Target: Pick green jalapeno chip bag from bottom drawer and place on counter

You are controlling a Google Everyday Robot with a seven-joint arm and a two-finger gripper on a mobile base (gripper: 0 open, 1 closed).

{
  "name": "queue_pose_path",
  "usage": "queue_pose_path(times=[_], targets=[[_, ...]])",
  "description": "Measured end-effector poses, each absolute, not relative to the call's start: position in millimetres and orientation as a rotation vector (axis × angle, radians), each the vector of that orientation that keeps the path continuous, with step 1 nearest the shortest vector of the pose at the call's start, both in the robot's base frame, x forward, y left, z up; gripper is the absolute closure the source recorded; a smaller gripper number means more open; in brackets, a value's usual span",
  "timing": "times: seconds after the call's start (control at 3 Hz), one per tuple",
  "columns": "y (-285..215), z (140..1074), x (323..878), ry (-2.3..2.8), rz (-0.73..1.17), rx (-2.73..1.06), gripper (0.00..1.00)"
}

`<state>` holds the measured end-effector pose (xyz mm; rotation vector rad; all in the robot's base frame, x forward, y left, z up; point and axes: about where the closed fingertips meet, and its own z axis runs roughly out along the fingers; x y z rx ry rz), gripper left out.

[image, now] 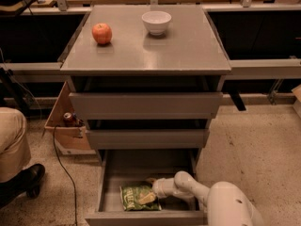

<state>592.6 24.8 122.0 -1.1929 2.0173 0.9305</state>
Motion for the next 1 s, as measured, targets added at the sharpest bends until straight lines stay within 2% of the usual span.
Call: queue_pose_path(times=[1.0], targets=[[25, 143, 596, 1.957, 0.936, -1.172, 0.92]])
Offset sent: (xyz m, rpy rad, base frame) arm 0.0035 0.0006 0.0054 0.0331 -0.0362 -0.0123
